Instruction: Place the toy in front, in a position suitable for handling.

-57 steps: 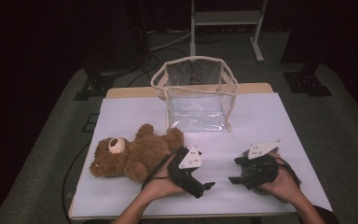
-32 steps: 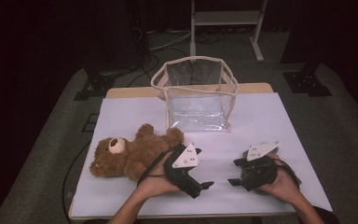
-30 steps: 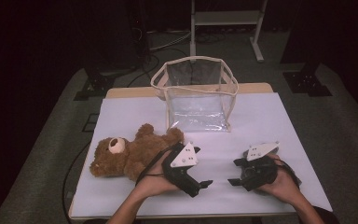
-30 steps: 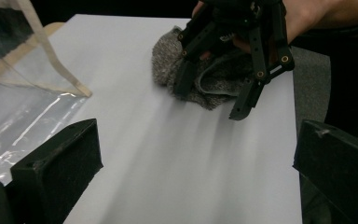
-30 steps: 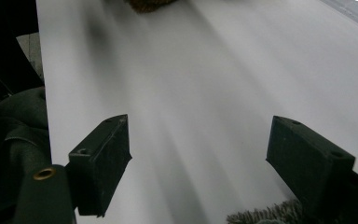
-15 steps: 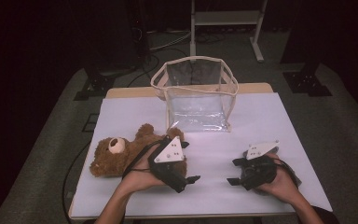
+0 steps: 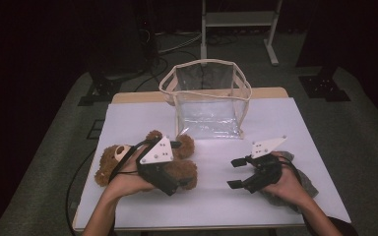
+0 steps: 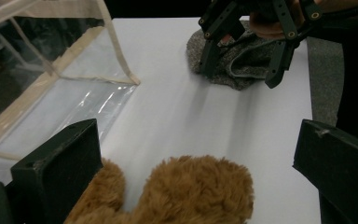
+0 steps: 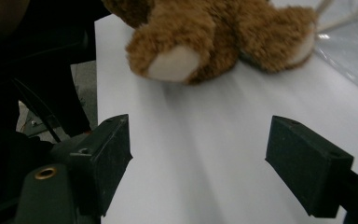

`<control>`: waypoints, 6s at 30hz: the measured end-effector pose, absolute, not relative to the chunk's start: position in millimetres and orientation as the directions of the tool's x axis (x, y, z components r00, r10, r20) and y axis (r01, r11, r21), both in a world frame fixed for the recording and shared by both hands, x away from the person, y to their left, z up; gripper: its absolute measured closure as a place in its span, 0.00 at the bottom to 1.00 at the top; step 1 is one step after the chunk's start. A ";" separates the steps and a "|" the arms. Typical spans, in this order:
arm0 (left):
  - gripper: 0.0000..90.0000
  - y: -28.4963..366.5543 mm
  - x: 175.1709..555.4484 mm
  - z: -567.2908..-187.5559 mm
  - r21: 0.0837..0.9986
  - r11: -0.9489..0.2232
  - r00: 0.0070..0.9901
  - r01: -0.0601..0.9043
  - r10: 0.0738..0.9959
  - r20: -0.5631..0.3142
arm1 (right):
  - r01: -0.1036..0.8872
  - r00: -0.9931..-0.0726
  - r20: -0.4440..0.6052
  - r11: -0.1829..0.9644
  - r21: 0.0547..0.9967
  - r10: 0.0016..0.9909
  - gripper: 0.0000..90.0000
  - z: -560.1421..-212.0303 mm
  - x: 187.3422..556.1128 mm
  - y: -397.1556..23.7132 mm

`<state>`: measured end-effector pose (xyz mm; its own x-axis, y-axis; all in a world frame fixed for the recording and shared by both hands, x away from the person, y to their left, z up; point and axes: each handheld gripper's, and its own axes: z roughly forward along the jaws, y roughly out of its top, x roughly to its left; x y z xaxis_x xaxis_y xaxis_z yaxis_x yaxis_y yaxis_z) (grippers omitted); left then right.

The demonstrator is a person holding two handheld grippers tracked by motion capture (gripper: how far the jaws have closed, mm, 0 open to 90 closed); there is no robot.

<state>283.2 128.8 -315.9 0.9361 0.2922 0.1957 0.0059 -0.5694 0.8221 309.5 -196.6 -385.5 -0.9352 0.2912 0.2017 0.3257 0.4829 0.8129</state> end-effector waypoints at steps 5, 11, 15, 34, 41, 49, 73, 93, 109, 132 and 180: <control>0.00 141.3 283.1 -312.1 0.815 -0.579 0.930 -0.002 0.300 0.215 | 0.268 -0.959 0.172 0.529 0.805 0.224 0.23 -373.8 315.4 -160.1; 0.00 154.7 286.9 -312.3 0.819 -0.573 0.921 0.018 0.328 0.209 | 0.244 -0.969 0.182 0.550 0.799 0.165 0.23 -369.1 325.5 -123.9; 0.00 161.8 288.5 -311.6 0.817 -0.576 0.916 0.027 0.340 0.210 | 0.240 -0.971 0.190 0.559 0.793 0.147 0.24 -369.9 333.3 -103.2; 0.09 202.5 298.7 -316.9 0.822 -0.564 0.891 0.077 0.408 0.197 | 0.289 -0.956 0.255 0.643 0.709 0.148 0.58 -406.5 332.9 -74.7; 0.09 209.7 303.5 -321.0 0.811 -0.577 0.880 0.095 0.429 0.202 | 0.245 -0.963 0.252 0.692 0.679 0.094 0.68 -421.3 311.5 -72.7; 0.15 211.4 321.3 -335.3 0.780 -0.611 0.876 0.135 0.442 0.195 | 0.254 -0.960 0.266 0.679 0.689 0.089 0.70 -423.5 306.7 -77.0; 0.80 223.4 336.4 -349.5 0.786 -0.602 0.886 0.141 0.431 0.171 | 0.249 -0.963 0.249 0.669 0.700 0.099 0.33 -437.0 297.5 -60.2; 0.87 234.8 321.8 -318.9 0.841 -0.535 0.871 0.078 0.446 0.203 | 0.241 -0.964 0.256 0.631 0.738 0.069 0.74 -405.5 293.2 -69.4; 0.86 133.4 327.4 -274.3 0.843 -0.528 0.933 -0.104 0.240 0.266 | 0.247 -0.969 0.188 0.602 0.759 0.160 0.73 -353.0 271.0 -177.9; 0.53 46.9 362.9 -331.0 0.811 -0.580 0.985 -0.080 0.081 0.155 | 0.454 -0.886 0.293 0.542 0.707 0.360 0.47 -415.5 264.2 -287.5; 0.13 142.9 310.0 -383.2 0.821 -0.569 0.961 -0.043 0.201 0.190 | 0.432 -0.758 0.167 0.293 0.853 0.631 0.83 -364.4 254.9 -370.5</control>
